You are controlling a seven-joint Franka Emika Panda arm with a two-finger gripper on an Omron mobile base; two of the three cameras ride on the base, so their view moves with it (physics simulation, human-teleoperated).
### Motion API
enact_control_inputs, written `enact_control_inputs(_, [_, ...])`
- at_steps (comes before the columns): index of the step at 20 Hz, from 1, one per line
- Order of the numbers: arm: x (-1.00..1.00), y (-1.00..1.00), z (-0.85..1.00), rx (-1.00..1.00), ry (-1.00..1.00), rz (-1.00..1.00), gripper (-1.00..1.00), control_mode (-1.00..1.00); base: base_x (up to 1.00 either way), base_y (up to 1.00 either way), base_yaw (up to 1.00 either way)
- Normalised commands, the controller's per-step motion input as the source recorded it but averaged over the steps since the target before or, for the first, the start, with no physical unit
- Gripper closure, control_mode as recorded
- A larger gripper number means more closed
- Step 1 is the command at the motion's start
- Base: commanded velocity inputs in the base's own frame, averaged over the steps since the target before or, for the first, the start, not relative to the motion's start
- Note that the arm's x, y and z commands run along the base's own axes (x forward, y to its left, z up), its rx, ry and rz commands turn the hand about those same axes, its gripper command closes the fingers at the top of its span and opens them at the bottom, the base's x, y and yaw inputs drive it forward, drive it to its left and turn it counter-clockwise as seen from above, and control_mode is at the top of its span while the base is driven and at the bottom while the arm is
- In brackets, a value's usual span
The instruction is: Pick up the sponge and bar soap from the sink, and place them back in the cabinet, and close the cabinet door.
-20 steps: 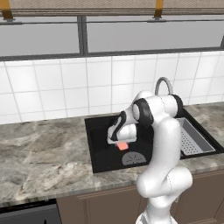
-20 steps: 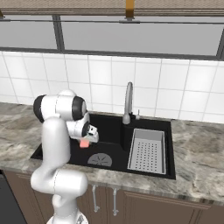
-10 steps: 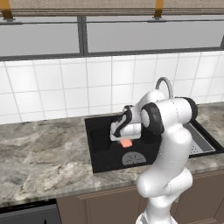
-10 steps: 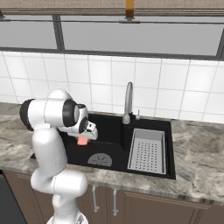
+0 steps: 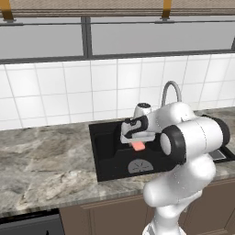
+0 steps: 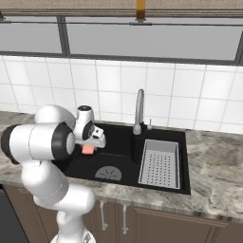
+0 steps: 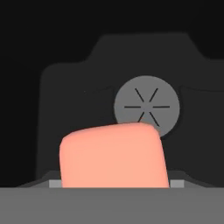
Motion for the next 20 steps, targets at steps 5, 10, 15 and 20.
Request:
enact_control_inputs(5, [-0.35,-0.04,0.61,0.00,0.00,0.00,1.00,-1.00,0.00,0.00,0.00])
enact_control_inputs(10, [-0.38,-0.06,0.62,0.00,0.00,0.00,1.00,-1.00,0.00,0.00,0.00])
enact_control_inputs(15, [-0.49,-0.08,0.60,0.00,0.00,0.00,1.00,-1.00,0.00,0.00,0.00])
enact_control_inputs(20, [-0.35,-0.13,0.61,0.00,0.00,0.00,1.00,-1.00,0.00,0.00,0.00])
